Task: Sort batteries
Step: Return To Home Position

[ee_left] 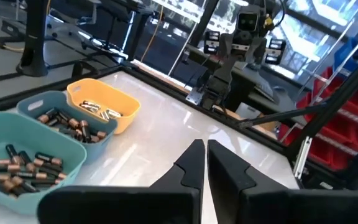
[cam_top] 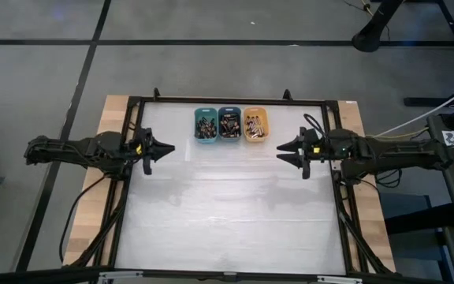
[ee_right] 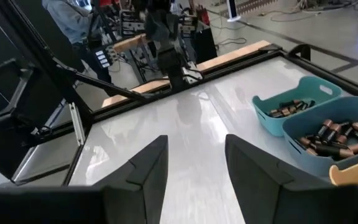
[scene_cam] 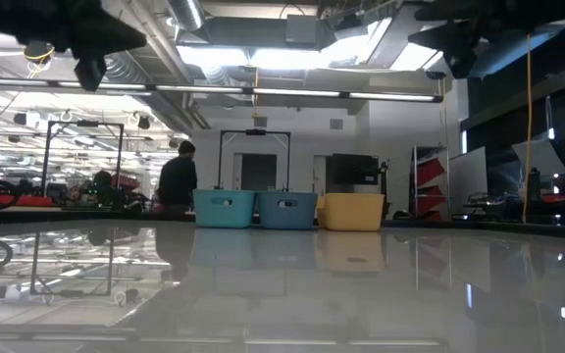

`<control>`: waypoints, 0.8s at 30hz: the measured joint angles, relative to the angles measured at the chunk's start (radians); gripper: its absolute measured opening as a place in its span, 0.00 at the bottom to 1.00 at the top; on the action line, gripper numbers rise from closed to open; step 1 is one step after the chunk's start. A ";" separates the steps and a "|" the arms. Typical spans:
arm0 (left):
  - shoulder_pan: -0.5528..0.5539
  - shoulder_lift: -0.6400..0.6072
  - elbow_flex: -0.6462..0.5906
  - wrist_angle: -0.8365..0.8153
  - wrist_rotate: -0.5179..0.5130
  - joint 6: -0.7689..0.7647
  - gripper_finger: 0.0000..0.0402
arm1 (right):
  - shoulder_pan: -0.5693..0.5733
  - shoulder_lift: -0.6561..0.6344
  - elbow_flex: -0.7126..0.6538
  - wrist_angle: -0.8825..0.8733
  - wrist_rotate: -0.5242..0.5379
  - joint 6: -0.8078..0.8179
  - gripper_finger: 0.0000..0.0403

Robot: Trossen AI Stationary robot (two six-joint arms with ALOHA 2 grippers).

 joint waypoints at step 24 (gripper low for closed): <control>0.000 -0.350 -0.216 -0.009 -0.001 -0.055 0.01 | 0.000 -0.380 -0.381 0.165 -0.009 0.116 0.40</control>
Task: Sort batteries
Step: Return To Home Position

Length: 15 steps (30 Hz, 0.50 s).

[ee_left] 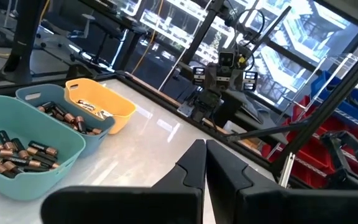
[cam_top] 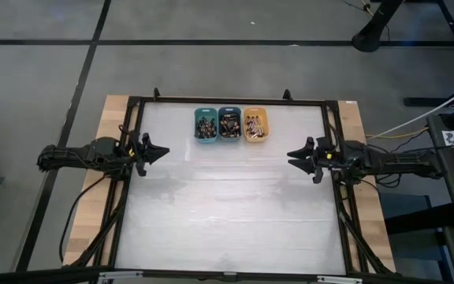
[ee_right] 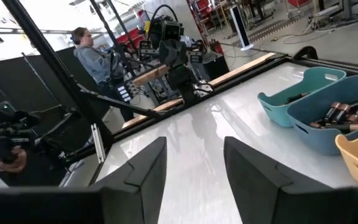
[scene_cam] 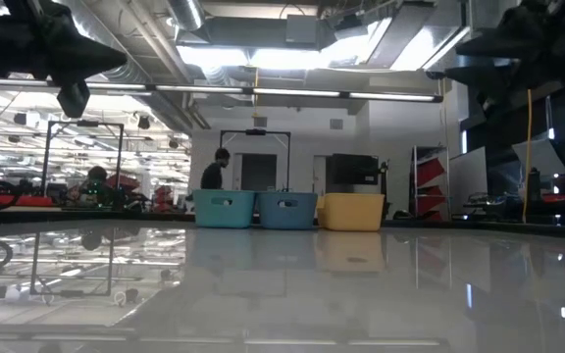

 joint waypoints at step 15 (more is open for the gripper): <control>0.000 0.000 -0.009 0.001 -0.017 -0.008 0.01 | 0.000 -0.160 -0.139 0.045 -0.079 -0.004 0.40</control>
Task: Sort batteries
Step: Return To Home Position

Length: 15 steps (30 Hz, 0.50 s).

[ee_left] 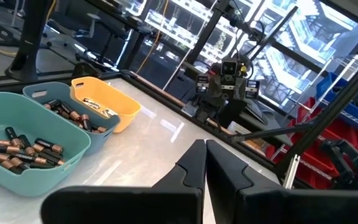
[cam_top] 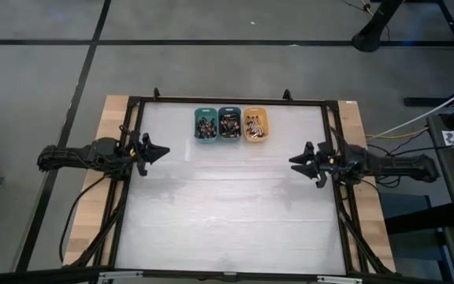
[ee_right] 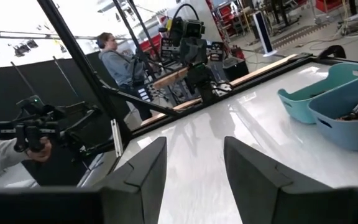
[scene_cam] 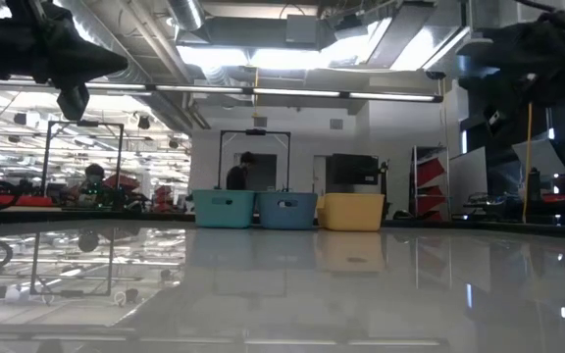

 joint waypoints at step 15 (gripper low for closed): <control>0.000 0.000 0.000 0.000 -0.003 -0.013 0.00 | 0.000 -0.144 -0.052 -0.107 0.056 -0.012 0.40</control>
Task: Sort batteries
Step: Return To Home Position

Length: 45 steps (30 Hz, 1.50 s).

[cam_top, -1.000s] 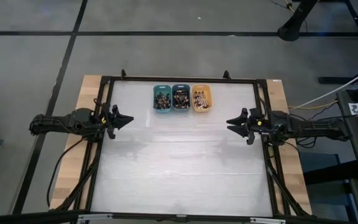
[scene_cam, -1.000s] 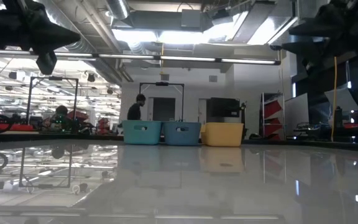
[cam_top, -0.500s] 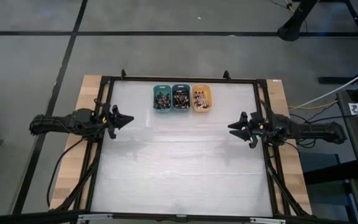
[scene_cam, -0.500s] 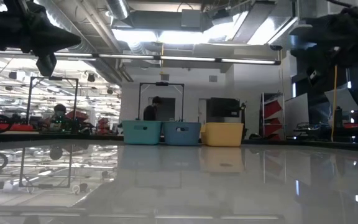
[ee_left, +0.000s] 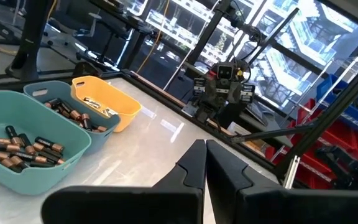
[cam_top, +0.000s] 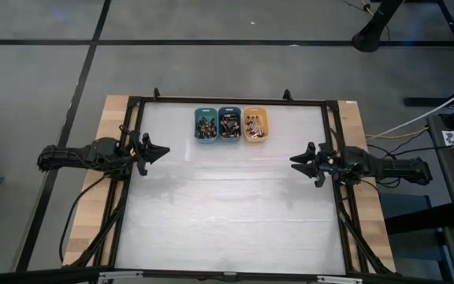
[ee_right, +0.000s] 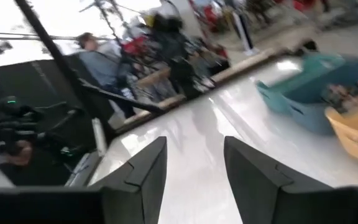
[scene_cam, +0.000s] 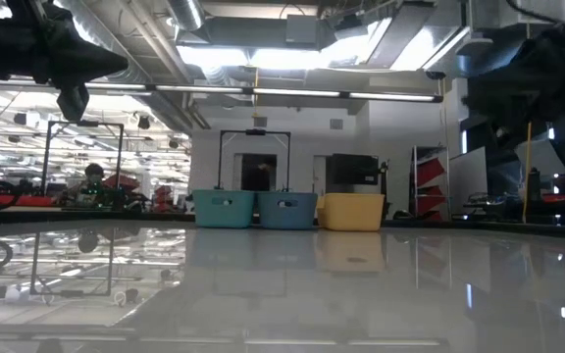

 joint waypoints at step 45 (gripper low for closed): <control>-0.012 0.066 -0.144 0.179 -0.004 0.260 0.00 | 0.000 0.040 0.002 -0.026 0.057 -0.188 0.40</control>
